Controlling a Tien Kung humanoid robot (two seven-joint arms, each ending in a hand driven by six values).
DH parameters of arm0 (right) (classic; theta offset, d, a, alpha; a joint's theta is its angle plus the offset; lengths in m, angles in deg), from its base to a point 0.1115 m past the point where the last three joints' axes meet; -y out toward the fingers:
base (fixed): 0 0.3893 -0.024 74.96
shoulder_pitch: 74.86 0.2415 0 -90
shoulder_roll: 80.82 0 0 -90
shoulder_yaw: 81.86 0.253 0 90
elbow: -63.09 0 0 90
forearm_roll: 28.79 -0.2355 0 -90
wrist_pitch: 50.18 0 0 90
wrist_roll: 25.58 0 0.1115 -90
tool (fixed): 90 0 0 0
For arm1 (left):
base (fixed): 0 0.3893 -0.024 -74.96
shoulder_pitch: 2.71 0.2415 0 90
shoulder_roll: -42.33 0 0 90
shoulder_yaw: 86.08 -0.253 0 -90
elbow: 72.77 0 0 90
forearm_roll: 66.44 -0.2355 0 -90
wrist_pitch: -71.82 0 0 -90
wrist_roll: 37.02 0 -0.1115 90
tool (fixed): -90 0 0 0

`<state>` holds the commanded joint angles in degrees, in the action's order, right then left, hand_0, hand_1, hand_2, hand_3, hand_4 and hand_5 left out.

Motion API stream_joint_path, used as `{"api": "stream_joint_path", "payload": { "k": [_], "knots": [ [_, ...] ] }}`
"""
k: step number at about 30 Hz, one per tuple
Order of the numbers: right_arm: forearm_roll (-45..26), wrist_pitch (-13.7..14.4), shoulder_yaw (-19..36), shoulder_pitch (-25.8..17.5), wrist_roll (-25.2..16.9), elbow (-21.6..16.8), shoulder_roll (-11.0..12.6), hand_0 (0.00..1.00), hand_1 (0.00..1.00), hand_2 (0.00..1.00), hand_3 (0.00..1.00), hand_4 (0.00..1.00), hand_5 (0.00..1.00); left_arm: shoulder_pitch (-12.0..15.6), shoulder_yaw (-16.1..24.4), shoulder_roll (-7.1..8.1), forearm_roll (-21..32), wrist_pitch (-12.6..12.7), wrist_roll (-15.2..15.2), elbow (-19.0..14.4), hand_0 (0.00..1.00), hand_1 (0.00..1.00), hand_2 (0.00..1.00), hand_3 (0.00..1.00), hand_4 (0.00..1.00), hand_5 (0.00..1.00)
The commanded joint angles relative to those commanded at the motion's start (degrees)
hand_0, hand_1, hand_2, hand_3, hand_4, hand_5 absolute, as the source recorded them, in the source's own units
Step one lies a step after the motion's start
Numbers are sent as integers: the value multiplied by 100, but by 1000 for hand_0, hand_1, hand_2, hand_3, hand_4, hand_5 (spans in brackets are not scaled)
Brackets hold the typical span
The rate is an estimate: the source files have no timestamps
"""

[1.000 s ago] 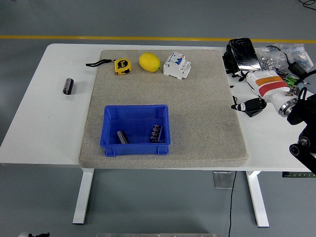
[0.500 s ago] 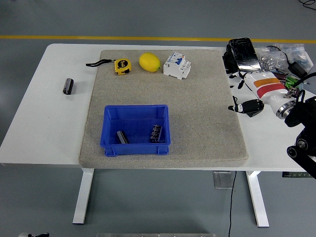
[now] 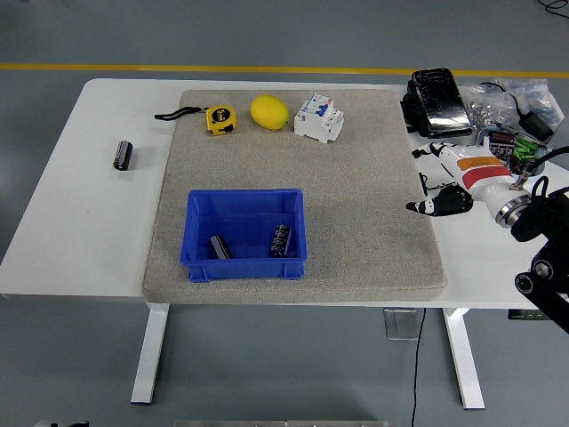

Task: Pick up the battery,place it into the box

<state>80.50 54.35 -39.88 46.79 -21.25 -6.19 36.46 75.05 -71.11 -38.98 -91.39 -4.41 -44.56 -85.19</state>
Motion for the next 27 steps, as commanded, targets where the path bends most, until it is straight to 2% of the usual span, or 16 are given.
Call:
{"api": "stream_joint_path", "payload": {
  "k": [4, 7, 8, 12, 13, 14, 18, 19, 20, 24, 27],
  "knots": [
    [-339, 71, 17, -50, -72, -21, -10, 2, 50, 805, 840, 998, 426, 6, 13, 3, -26, -3, -7, -2, 702, 682, 722, 596, 608, 486],
    [-1001, 216, -32, -121, -233, -48, -35, 2, 50, 805, 840, 998, 426, 13, 33, 3, -54, -3, -15, 0, 702, 682, 722, 596, 608, 486],
    [-1225, 289, -86, -162, -358, -55, -56, 2, 49, 803, 838, 998, 459, 13, 38, 4, -64, -4, -17, 0, 702, 680, 722, 596, 608, 487],
    [-2193, 386, -234, -314, -1011, -75, -167, 2, 49, 803, 838, 998, 459, 4, 32, 1, -71, -5, -16, -1, 702, 680, 722, 596, 608, 487],
    [-2416, 383, -247, -345, -1155, -79, -193, 2, 49, 803, 838, 998, 459, 1, 24, 1, -64, -4, -14, -1, 702, 680, 722, 596, 608, 487],
    [-2677, 366, -257, -382, -1303, -86, -220, 2, 49, 804, 837, 998, 527, 0, 15, 1, -54, -4, -10, -1, 702, 681, 721, 596, 608, 487],
    [-3645, 230, -257, -501, -1662, -108, -278, 2, 49, 804, 837, 998, 527, -3, 29, -1, -58, -1, -12, 3, 702, 681, 721, 596, 608, 487],
    [-3869, 204, -236, -527, -1710, -100, -291, 2, 49, 804, 837, 998, 527, -3, 21, 0, -52, -2, -9, 2, 702, 681, 721, 596, 608, 487],
    [-4129, 192, -207, -554, -1739, -82, -303, 2, 52, 803, 837, 998, 626, -2, 17, 0, -45, -1, -7, 3, 702, 680, 721, 596, 607, 485],
    [-5098, 169, -73, -649, -1786, 38, -339, 2, 52, 803, 837, 998, 626, -6, 25, -6, -46, 0, -11, 7, 702, 680, 721, 596, 607, 485],
    [-5805, -11, 29, -713, -1814, 97, -357, 2, 52, 798, 830, 998, 648, -12, 12, -7, -28, -2, -7, 5, 701, 680, 720, 595, 608, 486]
  ]
}}
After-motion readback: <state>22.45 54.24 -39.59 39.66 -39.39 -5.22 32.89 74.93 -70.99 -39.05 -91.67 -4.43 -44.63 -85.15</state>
